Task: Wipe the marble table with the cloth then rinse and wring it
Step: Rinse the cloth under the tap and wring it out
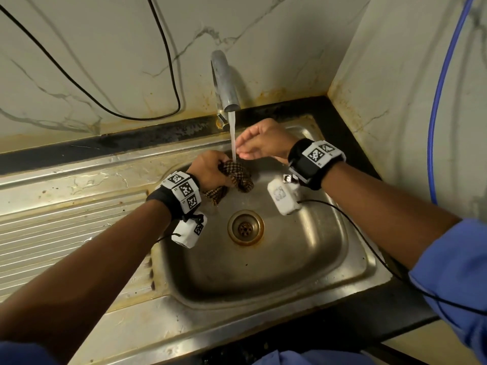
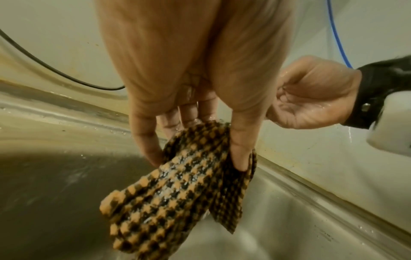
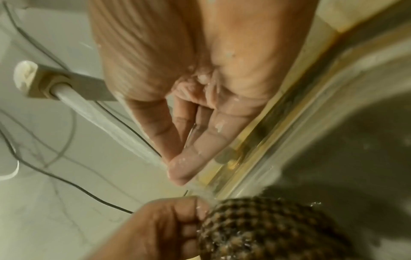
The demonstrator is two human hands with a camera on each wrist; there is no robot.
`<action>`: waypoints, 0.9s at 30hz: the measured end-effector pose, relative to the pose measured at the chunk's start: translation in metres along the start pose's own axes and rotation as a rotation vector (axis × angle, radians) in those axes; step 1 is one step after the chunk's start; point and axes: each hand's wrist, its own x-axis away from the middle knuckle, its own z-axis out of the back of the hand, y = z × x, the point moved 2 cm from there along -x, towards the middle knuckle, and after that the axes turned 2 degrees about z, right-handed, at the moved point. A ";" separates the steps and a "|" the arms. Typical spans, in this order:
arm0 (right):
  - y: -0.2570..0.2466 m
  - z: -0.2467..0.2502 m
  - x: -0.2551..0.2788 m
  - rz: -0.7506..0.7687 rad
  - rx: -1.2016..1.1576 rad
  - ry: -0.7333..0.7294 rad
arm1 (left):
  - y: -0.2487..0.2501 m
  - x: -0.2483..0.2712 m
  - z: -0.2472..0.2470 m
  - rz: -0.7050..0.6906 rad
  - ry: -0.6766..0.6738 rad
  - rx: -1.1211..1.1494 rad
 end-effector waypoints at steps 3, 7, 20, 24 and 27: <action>-0.016 -0.016 -0.004 -0.035 -0.104 -0.109 | 0.000 0.003 0.003 0.001 0.035 0.001; -0.028 -0.008 -0.013 -0.028 0.184 -0.164 | 0.004 0.005 0.008 -0.007 0.110 0.097; -0.034 -0.002 -0.092 0.097 0.904 0.119 | 0.020 0.002 0.024 -0.058 0.174 0.123; -0.041 -0.004 -0.101 0.139 0.978 0.149 | 0.019 0.003 0.029 -0.018 0.180 0.141; -0.038 0.005 -0.100 0.023 0.844 0.097 | 0.019 0.004 0.031 -0.012 0.184 0.148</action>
